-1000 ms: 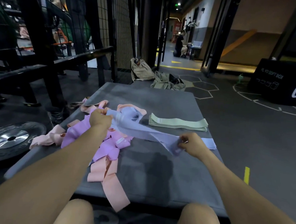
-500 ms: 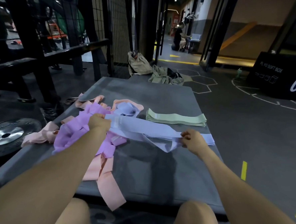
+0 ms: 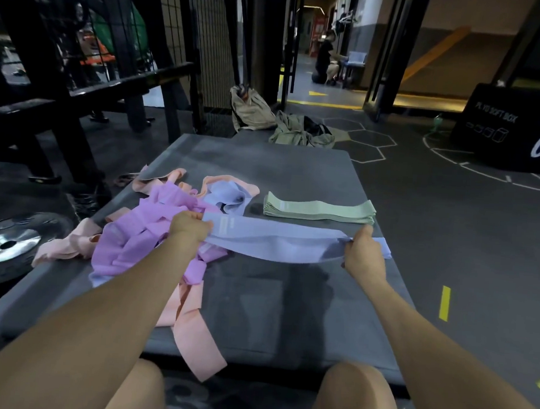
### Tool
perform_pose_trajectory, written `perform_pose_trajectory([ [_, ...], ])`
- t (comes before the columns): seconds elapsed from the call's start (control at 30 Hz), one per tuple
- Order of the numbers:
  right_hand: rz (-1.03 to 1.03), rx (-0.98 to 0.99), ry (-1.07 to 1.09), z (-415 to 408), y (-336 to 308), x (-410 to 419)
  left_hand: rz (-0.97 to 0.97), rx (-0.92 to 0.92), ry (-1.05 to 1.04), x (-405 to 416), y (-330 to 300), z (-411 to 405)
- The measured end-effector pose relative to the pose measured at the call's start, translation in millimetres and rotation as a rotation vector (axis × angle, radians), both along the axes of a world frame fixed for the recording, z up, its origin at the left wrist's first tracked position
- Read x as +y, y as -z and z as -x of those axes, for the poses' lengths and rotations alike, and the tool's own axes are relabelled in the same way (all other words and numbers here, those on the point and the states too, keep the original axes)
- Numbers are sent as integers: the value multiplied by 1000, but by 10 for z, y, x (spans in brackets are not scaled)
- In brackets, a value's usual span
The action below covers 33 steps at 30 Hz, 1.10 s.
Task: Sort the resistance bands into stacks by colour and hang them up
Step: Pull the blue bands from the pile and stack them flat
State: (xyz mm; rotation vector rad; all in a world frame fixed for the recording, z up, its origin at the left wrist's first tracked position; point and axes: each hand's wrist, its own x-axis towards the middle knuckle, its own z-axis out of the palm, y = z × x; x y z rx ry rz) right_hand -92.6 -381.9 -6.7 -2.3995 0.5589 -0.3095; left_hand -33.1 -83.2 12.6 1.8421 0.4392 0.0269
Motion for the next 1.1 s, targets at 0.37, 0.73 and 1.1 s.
perform_pose_trajectory([
  [0.37, -570, -24, -141, 211, 13, -311, 35, 30, 99, -142, 118, -2],
  [0.73, -512, -186, 130, -59, 94, -803, 353, 102, 52, -718, 118, -218],
  [1.1, -255, -195, 191, -488, 223, -1286, -148, -46, 151, -1231, 363, -676],
])
